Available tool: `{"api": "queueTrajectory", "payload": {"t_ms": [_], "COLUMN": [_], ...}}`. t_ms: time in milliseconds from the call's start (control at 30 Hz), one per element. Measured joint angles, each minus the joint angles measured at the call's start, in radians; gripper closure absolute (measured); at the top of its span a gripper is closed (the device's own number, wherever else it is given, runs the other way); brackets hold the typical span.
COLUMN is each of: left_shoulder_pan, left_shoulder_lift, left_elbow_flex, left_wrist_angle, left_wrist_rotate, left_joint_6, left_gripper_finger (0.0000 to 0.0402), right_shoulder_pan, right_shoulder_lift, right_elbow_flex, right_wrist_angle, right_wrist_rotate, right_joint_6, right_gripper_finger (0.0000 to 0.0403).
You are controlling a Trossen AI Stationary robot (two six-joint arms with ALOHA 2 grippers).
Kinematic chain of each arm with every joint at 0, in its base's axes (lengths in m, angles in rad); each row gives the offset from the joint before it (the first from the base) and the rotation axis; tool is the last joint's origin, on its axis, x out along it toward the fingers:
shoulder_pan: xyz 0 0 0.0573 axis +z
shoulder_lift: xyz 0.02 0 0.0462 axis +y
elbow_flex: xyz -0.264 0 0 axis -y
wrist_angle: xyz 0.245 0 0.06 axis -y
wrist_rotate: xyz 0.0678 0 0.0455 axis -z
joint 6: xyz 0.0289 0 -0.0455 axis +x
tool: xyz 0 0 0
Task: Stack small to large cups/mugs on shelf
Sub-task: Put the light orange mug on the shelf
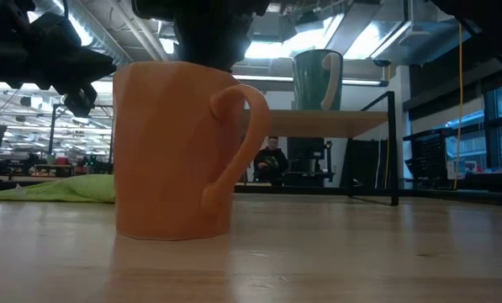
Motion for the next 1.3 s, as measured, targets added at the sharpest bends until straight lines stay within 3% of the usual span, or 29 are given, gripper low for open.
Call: {"api": "queueTrajectory", "payload": {"t_ms": [267, 467, 1000, 1300], "left_shoulder_pan": [0.000, 0.000, 0.000, 0.000], "left_shoulder_lift": [0.000, 0.000, 0.000, 0.000], "left_elbow_flex": [0.000, 0.000, 0.000, 0.000], "left_wrist_angle": [0.000, 0.000, 0.000, 0.000], "left_wrist_rotate": [0.000, 0.000, 0.000, 0.000], "left_joint_6": [0.049, 0.050, 0.050, 0.049], "left_gripper_finger": [0.0358, 0.0358, 0.0358, 0.0358], "right_shoulder_pan": [0.000, 0.000, 0.015, 0.078], "right_shoulder_lift": [0.000, -0.001, -0.003, -0.003], "right_elbow_flex": [0.000, 0.001, 0.001, 0.002], "right_wrist_angle": [-0.029, -0.072, -0.109, -0.229], "right_wrist_rotate": [0.044, 0.105, 0.240, 0.331], "right_joint_6": [0.051, 0.161, 0.721, 0.926], "right_gripper_finger": [0.0343, 0.0366, 0.0372, 0.0355]}}
